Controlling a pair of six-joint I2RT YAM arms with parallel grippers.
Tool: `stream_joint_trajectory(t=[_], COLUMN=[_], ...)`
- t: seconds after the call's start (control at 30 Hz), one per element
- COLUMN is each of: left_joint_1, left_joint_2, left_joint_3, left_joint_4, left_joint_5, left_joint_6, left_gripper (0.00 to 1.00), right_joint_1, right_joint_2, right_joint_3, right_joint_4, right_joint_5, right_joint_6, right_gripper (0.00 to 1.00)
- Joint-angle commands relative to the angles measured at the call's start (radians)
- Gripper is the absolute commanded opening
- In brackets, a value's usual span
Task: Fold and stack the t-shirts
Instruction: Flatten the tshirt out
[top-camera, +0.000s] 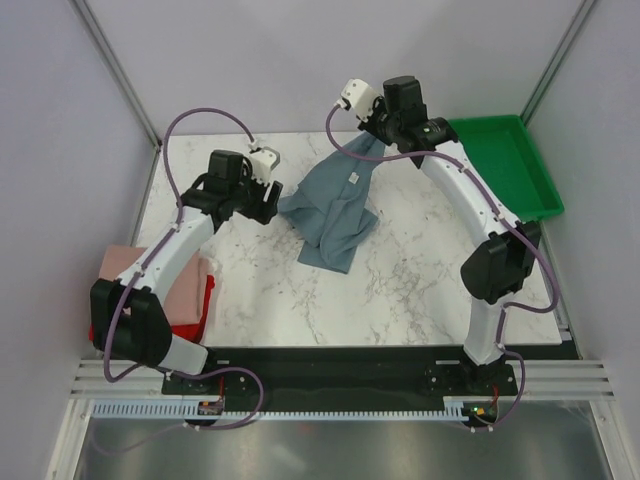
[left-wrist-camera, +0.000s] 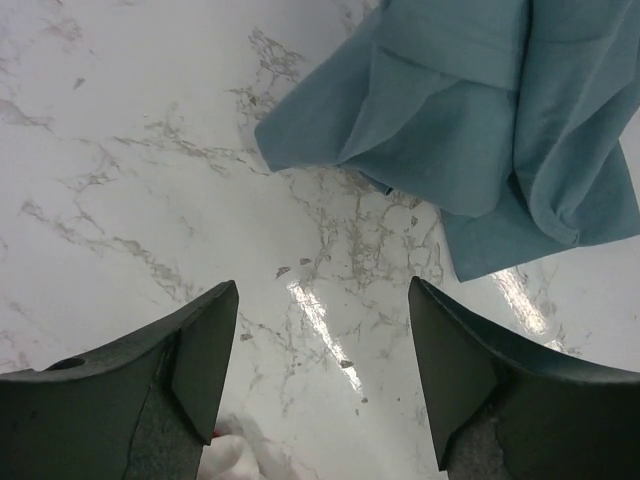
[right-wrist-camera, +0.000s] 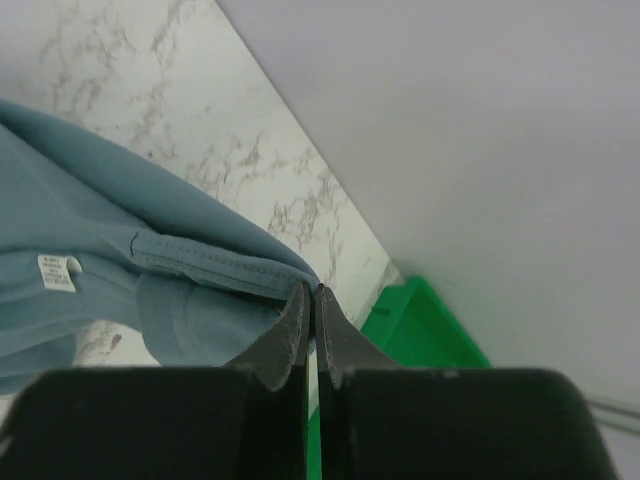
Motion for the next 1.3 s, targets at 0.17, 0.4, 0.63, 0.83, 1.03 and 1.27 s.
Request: stream_joint_trajectory(t=[0.17,0.4,0.63,0.83,1.03,1.27], left_joint_1=[-0.004,-0.004,-0.001,0.006,0.058,0.101], left_joint_2=[0.318,0.48,0.588,0.642,0.386,0.019], left_joint_3=[0.117,0.186,0.286,0.344,0.268,0.209], left_joint_4=[0.095,0.17,0.193,0.176,0.176,0.137], left_joint_5=[0.032,-0.006,-0.06,-0.04,-0.057,-0.008], left_joint_6=[-0.02,-0.007,-0.004,0.029,0.079,0.167], left_gripper=[0.78,0.78,0.74,0.02,0.02,0.02], right_joint_1=[-0.025,-0.028,-0.026,-0.028,-0.042,-0.084], right_joint_2=[0.04,0.049,0.059,0.062,-0.015,-0.231], right_joint_3=[0.013,0.02,0.016,0.02,-0.006,-0.19], right_joint_4=[0.026,0.026,0.024,0.024,0.024,0.011], right_joint_5=[0.014,0.014,0.013,0.027,0.06,-0.054], right_joint_6=[0.047,0.067,0.065,0.07,0.078,0.225], right_gripper=[0.0,0.0,0.0,0.0,0.0,0.0])
